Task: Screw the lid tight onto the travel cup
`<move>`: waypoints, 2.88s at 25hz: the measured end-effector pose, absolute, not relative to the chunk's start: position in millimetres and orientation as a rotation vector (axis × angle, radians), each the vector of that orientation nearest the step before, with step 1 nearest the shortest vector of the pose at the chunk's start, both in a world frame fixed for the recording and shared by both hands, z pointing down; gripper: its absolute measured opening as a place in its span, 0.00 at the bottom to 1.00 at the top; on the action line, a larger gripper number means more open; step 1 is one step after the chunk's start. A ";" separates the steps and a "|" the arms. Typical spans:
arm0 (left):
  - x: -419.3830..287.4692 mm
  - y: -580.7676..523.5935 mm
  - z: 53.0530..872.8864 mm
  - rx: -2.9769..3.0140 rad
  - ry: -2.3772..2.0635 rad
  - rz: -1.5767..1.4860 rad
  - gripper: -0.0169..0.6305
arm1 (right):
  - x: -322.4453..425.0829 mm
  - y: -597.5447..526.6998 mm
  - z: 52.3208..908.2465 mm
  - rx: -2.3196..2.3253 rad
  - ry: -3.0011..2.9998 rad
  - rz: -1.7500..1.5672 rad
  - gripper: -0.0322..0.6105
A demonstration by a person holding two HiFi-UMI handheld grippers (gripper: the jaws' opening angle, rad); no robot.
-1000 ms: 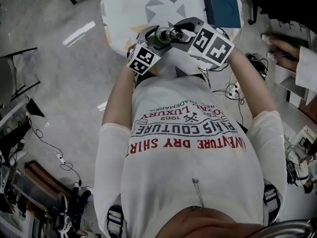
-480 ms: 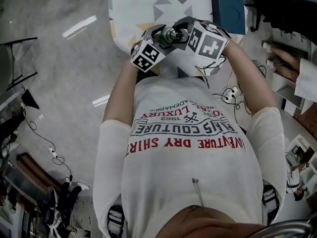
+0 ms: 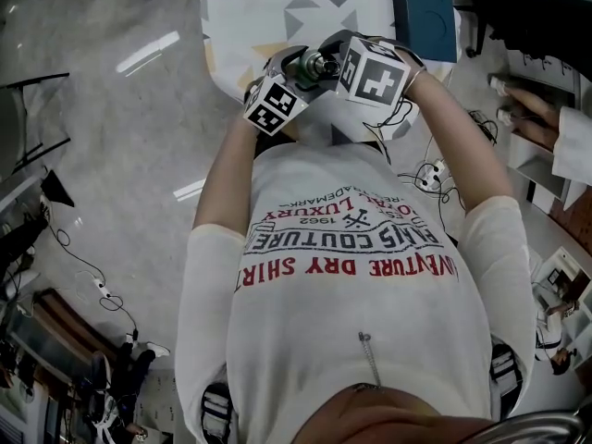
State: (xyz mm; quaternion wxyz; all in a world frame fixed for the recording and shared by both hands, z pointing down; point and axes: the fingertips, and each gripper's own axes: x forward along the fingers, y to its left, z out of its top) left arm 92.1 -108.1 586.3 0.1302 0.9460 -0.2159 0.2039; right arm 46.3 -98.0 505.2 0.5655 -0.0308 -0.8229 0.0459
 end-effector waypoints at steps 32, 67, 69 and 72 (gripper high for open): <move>94.4 -109.1 591.1 2.742 -0.573 0.564 0.63 | 55.7 -113.3 507.4 0.464 -1.832 0.589 0.42; 91.1 -110.8 600.5 2.718 -0.549 0.602 0.64 | 49.0 -107.1 513.2 0.378 -1.844 0.206 0.44; 94.6 -109.6 599.3 2.721 -0.545 0.604 0.64 | 52.0 -98.8 509.0 0.276 -1.878 0.165 0.49; 95.5 -108.2 598.0 2.718 -0.545 0.604 0.64 | 54.7 -95.2 494.9 0.114 -1.940 0.077 0.51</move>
